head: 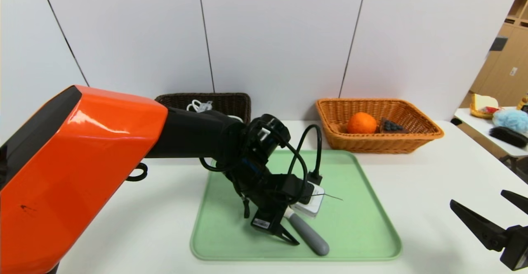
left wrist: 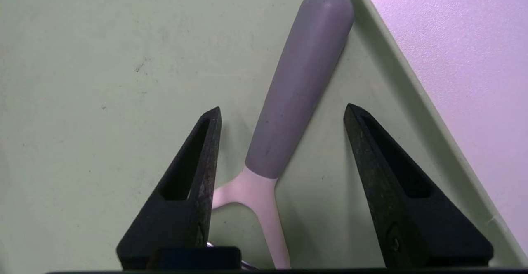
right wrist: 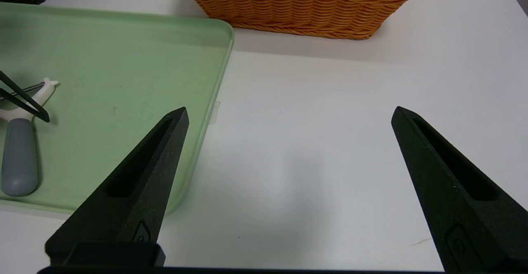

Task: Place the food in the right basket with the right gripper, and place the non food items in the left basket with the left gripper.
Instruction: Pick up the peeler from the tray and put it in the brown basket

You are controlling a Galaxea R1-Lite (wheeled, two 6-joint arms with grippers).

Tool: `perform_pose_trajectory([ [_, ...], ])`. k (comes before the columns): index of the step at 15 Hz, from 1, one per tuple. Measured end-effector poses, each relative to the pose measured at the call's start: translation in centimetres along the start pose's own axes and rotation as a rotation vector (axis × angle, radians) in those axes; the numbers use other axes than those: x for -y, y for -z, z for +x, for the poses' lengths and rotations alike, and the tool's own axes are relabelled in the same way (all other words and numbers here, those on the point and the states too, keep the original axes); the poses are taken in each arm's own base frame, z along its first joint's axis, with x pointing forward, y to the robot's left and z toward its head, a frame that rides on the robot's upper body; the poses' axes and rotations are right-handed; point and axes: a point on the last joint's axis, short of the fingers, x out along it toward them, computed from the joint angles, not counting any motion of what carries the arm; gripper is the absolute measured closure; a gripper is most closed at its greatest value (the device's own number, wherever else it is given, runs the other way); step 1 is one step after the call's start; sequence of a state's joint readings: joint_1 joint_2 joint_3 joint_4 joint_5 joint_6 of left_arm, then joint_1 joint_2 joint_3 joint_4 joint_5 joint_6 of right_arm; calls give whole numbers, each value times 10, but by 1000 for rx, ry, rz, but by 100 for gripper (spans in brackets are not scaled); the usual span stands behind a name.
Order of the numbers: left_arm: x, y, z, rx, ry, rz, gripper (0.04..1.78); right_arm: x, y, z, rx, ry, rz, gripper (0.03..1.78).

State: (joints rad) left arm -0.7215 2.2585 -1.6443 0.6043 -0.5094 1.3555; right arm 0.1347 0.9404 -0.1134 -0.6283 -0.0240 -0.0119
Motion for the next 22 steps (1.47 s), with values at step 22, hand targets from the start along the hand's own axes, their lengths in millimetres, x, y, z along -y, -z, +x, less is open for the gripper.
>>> perform_pose_trajectory([
  [22, -6, 5, 2, -3, -6, 6, 98, 0, 0, 0, 0, -15, 13, 11],
])
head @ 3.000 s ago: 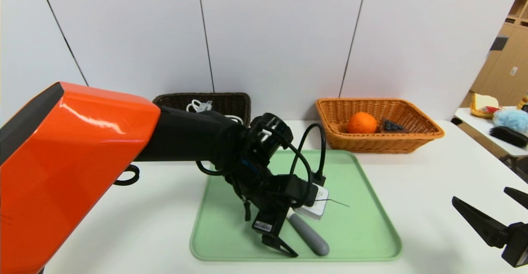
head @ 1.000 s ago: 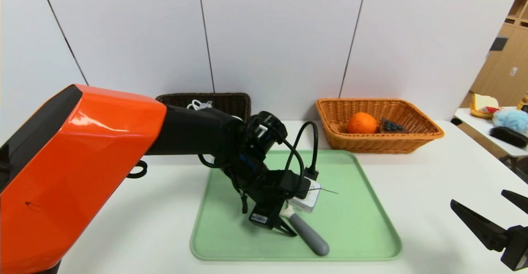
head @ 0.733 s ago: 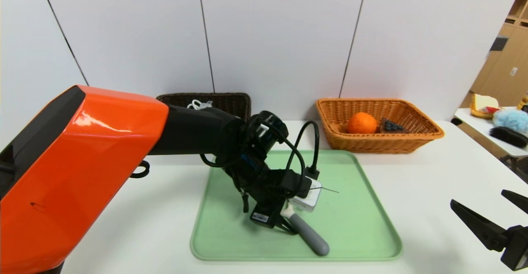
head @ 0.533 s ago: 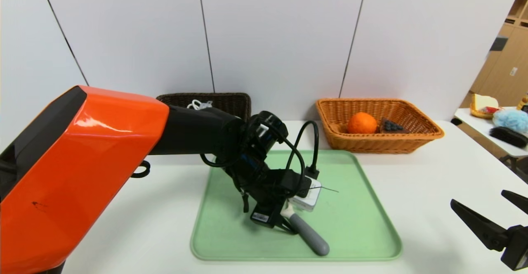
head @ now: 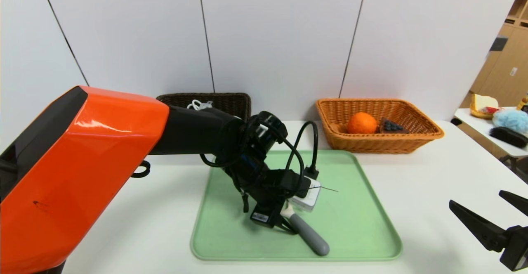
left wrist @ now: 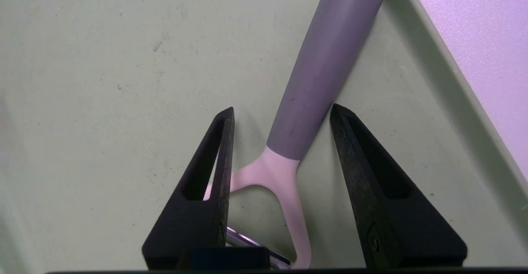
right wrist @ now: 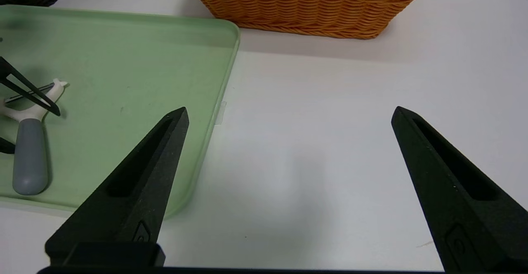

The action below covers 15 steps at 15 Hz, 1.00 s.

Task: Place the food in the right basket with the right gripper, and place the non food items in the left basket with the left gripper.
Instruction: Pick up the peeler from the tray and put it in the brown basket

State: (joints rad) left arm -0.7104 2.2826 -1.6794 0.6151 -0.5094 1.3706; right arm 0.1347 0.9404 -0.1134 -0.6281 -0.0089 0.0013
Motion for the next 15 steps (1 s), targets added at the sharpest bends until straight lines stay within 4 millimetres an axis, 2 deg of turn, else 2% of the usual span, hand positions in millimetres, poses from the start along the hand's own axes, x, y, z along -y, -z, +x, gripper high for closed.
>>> perform_pose_trajectory([
  [6, 1, 1, -2, -1, 4, 3, 98, 0, 0, 0, -1, 0, 0, 11],
  [9, 10, -1, -7, -14, 74, -32, 98, 0, 1, 0, -4, 0, 0, 11],
  [15, 10, -3, -9, -9, 71, -27, 98, 0, 2, 0, -6, -1, 0, 11],
])
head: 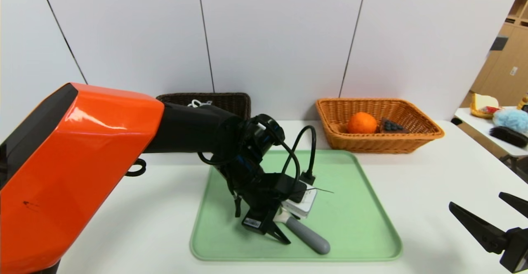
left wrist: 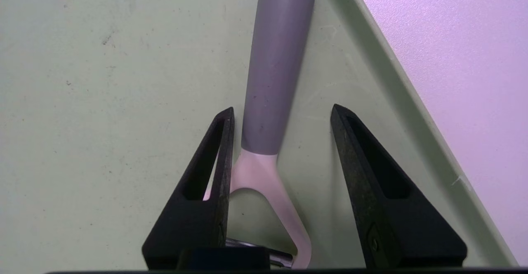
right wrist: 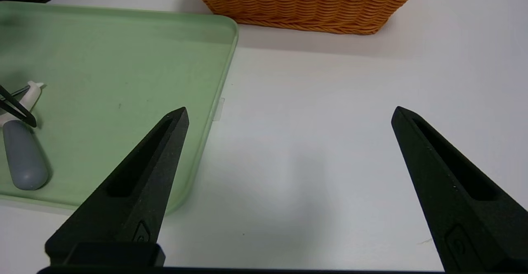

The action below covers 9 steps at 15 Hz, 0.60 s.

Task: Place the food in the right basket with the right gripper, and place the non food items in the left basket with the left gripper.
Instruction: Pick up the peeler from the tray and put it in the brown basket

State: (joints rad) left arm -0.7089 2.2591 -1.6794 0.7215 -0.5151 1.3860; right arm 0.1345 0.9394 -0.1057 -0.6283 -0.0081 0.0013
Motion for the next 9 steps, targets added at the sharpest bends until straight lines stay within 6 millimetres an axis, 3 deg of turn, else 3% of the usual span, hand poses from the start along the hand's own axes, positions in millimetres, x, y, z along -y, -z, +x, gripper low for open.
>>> perform_pose_trajectory([
  [9, -8, -5, -7, 3, -33, 10, 98, 0, 0, 0, -2, -18, 0, 11],
])
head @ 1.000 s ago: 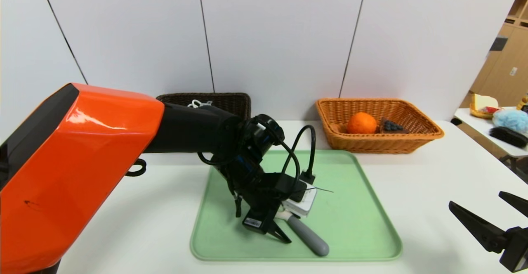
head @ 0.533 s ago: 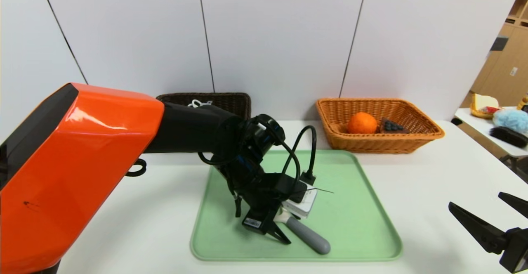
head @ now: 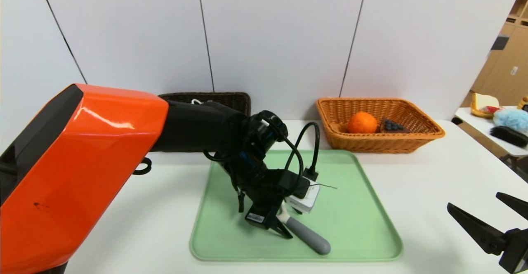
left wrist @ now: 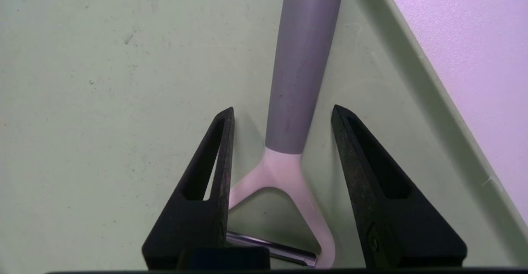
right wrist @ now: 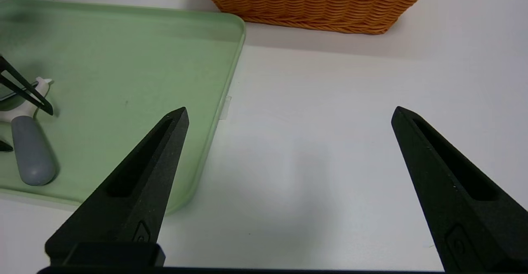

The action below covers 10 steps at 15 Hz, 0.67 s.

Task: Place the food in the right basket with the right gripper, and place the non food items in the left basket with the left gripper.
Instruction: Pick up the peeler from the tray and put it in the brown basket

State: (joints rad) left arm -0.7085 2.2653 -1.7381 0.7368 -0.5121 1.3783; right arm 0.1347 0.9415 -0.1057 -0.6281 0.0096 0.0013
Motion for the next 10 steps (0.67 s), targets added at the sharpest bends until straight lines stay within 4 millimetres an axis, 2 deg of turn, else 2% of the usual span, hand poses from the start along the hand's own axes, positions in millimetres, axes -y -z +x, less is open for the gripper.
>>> perform_pose_trajectory([
  [5, 7, -5, -10, -6, 34, -15, 98, 0, 0, 0, -3, -3, 0, 11],
  [6, 8, -6, -11, -6, 35, -14, 109, 0, 0, 0, -2, -3, -1, 11],
  [8, 8, -7, -13, -5, 31, -10, 153, 0, 0, 0, -1, -4, -1, 11],
  [10, 8, -9, -13, -2, 26, -5, 153, 0, 0, 0, -1, -3, -1, 11],
])
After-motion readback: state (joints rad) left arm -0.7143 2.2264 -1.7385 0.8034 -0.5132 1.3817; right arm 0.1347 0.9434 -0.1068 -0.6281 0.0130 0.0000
